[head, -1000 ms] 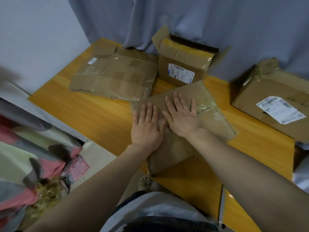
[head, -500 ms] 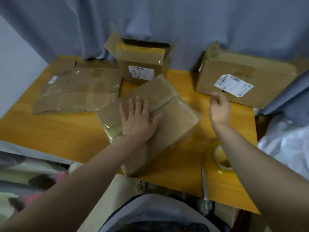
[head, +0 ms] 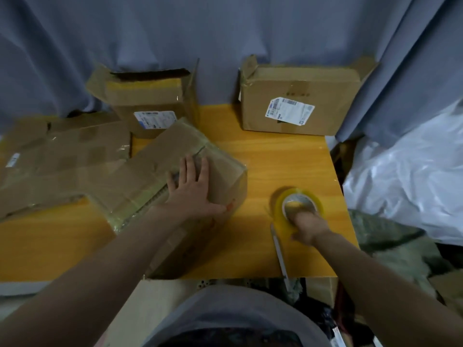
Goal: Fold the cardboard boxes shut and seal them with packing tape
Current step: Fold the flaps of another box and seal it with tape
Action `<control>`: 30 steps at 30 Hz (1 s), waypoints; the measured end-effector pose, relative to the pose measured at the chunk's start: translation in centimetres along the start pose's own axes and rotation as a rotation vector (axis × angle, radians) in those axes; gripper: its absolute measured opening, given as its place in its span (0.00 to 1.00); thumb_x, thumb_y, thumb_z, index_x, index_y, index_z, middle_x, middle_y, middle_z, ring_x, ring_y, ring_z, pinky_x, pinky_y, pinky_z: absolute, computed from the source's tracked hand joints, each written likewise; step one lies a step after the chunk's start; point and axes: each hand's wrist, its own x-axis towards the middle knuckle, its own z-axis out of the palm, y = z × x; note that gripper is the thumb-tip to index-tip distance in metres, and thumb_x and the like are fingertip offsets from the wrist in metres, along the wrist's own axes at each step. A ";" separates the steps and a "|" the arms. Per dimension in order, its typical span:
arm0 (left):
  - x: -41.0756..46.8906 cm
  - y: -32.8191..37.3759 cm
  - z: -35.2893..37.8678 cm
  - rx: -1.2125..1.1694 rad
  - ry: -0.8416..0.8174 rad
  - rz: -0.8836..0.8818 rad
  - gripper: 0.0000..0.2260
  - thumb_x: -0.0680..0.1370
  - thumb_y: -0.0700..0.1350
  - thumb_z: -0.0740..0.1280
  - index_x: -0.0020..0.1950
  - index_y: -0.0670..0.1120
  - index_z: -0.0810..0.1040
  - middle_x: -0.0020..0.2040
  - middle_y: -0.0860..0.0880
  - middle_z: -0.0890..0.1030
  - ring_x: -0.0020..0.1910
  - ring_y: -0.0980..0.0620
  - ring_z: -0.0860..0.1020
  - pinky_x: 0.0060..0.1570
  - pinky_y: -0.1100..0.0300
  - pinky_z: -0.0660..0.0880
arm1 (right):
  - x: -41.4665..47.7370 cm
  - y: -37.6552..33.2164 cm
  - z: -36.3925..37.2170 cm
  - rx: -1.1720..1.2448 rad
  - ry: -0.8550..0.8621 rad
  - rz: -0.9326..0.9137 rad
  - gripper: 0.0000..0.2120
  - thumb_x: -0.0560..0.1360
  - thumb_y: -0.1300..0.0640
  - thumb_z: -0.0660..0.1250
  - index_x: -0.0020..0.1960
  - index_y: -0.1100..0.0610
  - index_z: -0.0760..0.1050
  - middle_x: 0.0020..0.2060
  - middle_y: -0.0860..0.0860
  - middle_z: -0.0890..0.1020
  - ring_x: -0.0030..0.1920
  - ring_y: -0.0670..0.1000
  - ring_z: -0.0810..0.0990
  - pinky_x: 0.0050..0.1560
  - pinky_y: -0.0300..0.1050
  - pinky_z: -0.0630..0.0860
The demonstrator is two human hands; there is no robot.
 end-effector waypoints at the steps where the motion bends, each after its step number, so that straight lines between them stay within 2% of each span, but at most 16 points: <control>1: 0.0 0.0 -0.2 -0.031 -0.014 -0.002 0.55 0.68 0.70 0.65 0.75 0.47 0.30 0.75 0.41 0.29 0.74 0.42 0.31 0.70 0.38 0.36 | 0.1 0.2 -0.1 0.087 0.039 0.001 0.17 0.78 0.52 0.65 0.65 0.55 0.71 0.60 0.54 0.77 0.62 0.55 0.74 0.63 0.47 0.70; 4: -0.3 0.1 -1.5 -0.194 0.077 0.023 0.46 0.73 0.67 0.61 0.78 0.46 0.40 0.77 0.41 0.39 0.76 0.43 0.38 0.72 0.42 0.39 | 0.7 1.2 -1.6 0.445 0.143 -0.085 0.21 0.76 0.57 0.68 0.68 0.55 0.70 0.62 0.55 0.77 0.61 0.56 0.75 0.56 0.46 0.73; 6: -0.7 0.5 -2.5 -0.365 0.234 0.090 0.39 0.72 0.62 0.58 0.78 0.45 0.50 0.78 0.42 0.49 0.77 0.44 0.48 0.74 0.45 0.47 | 0.3 1.2 -3.5 0.705 0.235 -0.153 0.15 0.74 0.60 0.70 0.61 0.58 0.76 0.55 0.53 0.81 0.57 0.54 0.77 0.51 0.42 0.71; 8: -1.0 1.0 -3.6 -0.611 0.344 0.165 0.34 0.74 0.55 0.61 0.77 0.45 0.57 0.76 0.42 0.59 0.75 0.44 0.58 0.72 0.48 0.57 | -0.5 0.6 -5.4 0.932 0.314 -0.237 0.09 0.72 0.63 0.72 0.51 0.57 0.78 0.45 0.49 0.82 0.49 0.50 0.79 0.46 0.39 0.72; 10: -1.0 1.7 -4.8 -0.815 0.349 0.192 0.29 0.77 0.47 0.65 0.76 0.46 0.59 0.73 0.41 0.66 0.71 0.43 0.66 0.70 0.47 0.63 | -1.8 -0.4 -7.4 1.134 0.355 -0.347 0.08 0.71 0.66 0.72 0.47 0.56 0.78 0.41 0.47 0.81 0.43 0.44 0.79 0.42 0.34 0.72; 11: -1.0 2.2 -5.6 -0.898 0.314 0.200 0.30 0.77 0.46 0.66 0.76 0.47 0.59 0.73 0.43 0.66 0.70 0.44 0.67 0.70 0.48 0.64 | -2.4 -1.0 -8.3 1.189 0.373 -0.402 0.09 0.71 0.67 0.72 0.47 0.56 0.78 0.41 0.47 0.81 0.41 0.40 0.79 0.42 0.31 0.72; 13: -0.5 3.0 -7.4 -0.997 0.231 0.240 0.39 0.70 0.52 0.71 0.77 0.48 0.57 0.76 0.47 0.60 0.74 0.49 0.60 0.72 0.52 0.59 | -3.3 -1.9 -10.1 1.193 0.423 -0.491 0.11 0.70 0.70 0.71 0.48 0.56 0.77 0.40 0.45 0.81 0.38 0.33 0.78 0.41 0.26 0.70; 15: 0.1 3.8 -8.9 -0.863 0.184 0.327 0.50 0.60 0.59 0.69 0.78 0.49 0.53 0.78 0.49 0.53 0.76 0.50 0.50 0.74 0.52 0.51 | -3.9 -2.5 -11.6 1.138 0.453 -0.564 0.13 0.70 0.71 0.71 0.47 0.55 0.76 0.42 0.43 0.80 0.39 0.30 0.77 0.43 0.24 0.69; 16: 0.3 4.1 -9.5 -0.771 0.171 0.372 0.51 0.58 0.59 0.68 0.78 0.51 0.52 0.78 0.48 0.50 0.77 0.49 0.46 0.74 0.51 0.48 | -4.1 -2.7 -12.3 1.108 0.452 -0.589 0.14 0.70 0.70 0.71 0.49 0.55 0.76 0.43 0.43 0.80 0.41 0.30 0.77 0.45 0.24 0.69; 18: 0.7 4.1 -10.3 -0.660 0.174 0.427 0.47 0.59 0.55 0.68 0.77 0.55 0.56 0.78 0.48 0.49 0.76 0.49 0.44 0.72 0.52 0.46 | -4.2 -2.7 -13.3 1.057 0.443 -0.616 0.14 0.70 0.69 0.72 0.50 0.54 0.76 0.44 0.42 0.80 0.43 0.30 0.77 0.46 0.25 0.69; 21: 1.3 3.3 -10.7 -0.651 0.288 0.510 0.39 0.60 0.54 0.69 0.72 0.56 0.66 0.76 0.47 0.57 0.76 0.49 0.49 0.69 0.57 0.48 | -4.3 -2.8 -14.5 1.004 0.442 -0.623 0.13 0.70 0.68 0.72 0.44 0.51 0.75 0.38 0.42 0.78 0.38 0.32 0.75 0.42 0.26 0.69; 24: 1.8 2.4 -10.8 -0.688 0.426 0.569 0.34 0.60 0.61 0.69 0.66 0.56 0.73 0.72 0.48 0.67 0.73 0.49 0.58 0.69 0.59 0.52 | -4.3 -3.1 -15.3 0.990 0.438 -0.627 0.09 0.70 0.67 0.73 0.44 0.56 0.77 0.36 0.45 0.78 0.35 0.34 0.75 0.40 0.28 0.70; 27: 1.9 1.9 -10.9 -0.790 0.482 0.590 0.25 0.64 0.51 0.77 0.60 0.46 0.80 0.66 0.48 0.74 0.68 0.51 0.67 0.67 0.60 0.61 | -4.3 -3.6 -16.1 1.014 0.436 -0.623 0.08 0.69 0.67 0.73 0.45 0.59 0.77 0.36 0.45 0.78 0.35 0.34 0.75 0.39 0.27 0.70; 30: 1.9 1.1 -11.2 -0.918 0.485 0.609 0.15 0.67 0.44 0.77 0.52 0.46 0.82 0.59 0.47 0.78 0.60 0.54 0.76 0.63 0.57 0.72 | -4.1 -4.0 -16.9 1.008 0.449 -0.622 0.08 0.69 0.66 0.74 0.46 0.66 0.77 0.37 0.51 0.79 0.36 0.41 0.75 0.40 0.31 0.70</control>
